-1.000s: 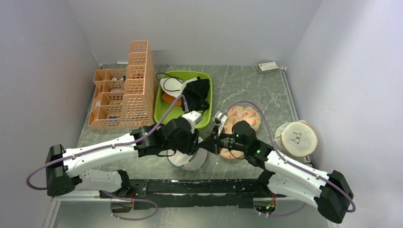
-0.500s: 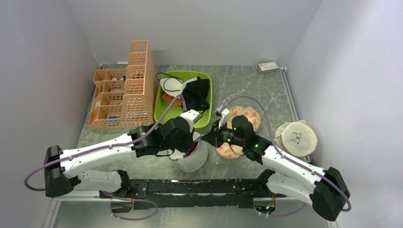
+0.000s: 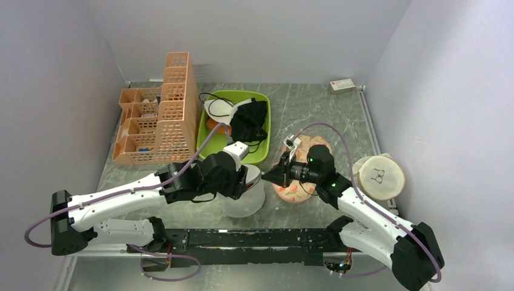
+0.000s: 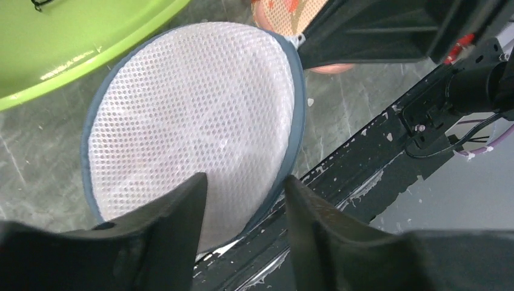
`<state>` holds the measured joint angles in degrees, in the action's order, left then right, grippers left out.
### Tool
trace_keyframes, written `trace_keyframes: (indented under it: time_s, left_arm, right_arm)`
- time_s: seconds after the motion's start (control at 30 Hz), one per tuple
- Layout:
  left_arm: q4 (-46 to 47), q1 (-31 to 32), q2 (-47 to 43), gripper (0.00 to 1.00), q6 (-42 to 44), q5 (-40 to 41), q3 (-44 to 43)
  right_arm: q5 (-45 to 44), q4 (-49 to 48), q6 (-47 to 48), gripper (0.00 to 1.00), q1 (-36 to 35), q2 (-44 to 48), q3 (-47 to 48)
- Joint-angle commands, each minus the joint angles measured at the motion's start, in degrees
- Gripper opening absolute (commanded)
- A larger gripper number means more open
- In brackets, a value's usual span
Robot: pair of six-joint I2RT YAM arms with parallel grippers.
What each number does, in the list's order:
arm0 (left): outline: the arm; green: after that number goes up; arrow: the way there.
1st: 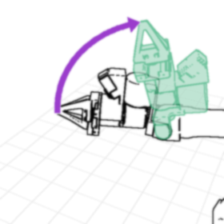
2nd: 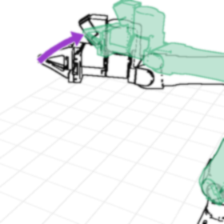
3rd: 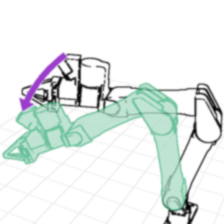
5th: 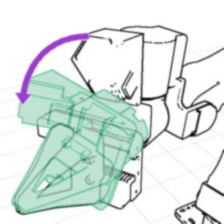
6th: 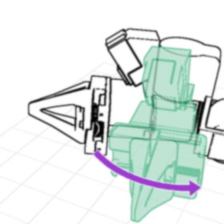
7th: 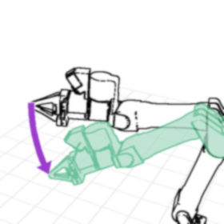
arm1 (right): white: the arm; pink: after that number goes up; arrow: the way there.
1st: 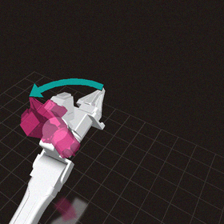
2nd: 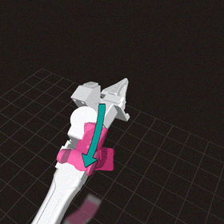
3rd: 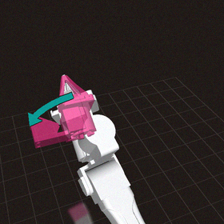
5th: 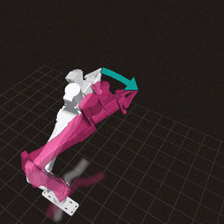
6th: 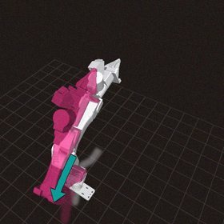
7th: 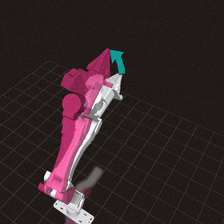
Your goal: Unzip the laundry bag and remove the bra
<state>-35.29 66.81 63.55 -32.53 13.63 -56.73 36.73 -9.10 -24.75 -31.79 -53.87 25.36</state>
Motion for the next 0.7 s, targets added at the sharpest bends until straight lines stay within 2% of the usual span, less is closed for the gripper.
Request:
trace_keyframes:
  time_s: [0.0,0.1,0.2,0.37,0.57,0.67]
  left_arm:
    - [-0.67,0.08,1.70,0.67,1.13,-2.82,-2.87]
    - [0.27,0.17,3.35,0.76,1.74,-3.81,-4.55]
    - [1.01,0.34,4.64,0.74,2.35,-3.78,-5.33]
    - [1.44,0.56,6.41,0.60,2.54,-4.24,-5.55]
    - [0.33,0.69,6.32,0.34,1.91,-3.36,-4.67]
    - [-0.03,0.69,5.49,0.17,1.96,-2.38,-4.36]
  right_arm:
    - [-0.03,-1.38,1.16,0.00,-4.03,1.32,0.98]
    - [-1.31,-1.42,1.06,0.00,-6.83,1.20,1.60]
    - [-3.06,-1.96,1.22,0.00,-10.45,1.12,2.14]
    - [-5.75,-1.49,1.73,0.00,-13.91,0.56,3.60]
    - [-5.82,-2.35,1.64,0.00,-14.05,0.27,3.22]
    - [-8.60,-1.25,1.42,0.00,-14.06,-0.39,3.07]
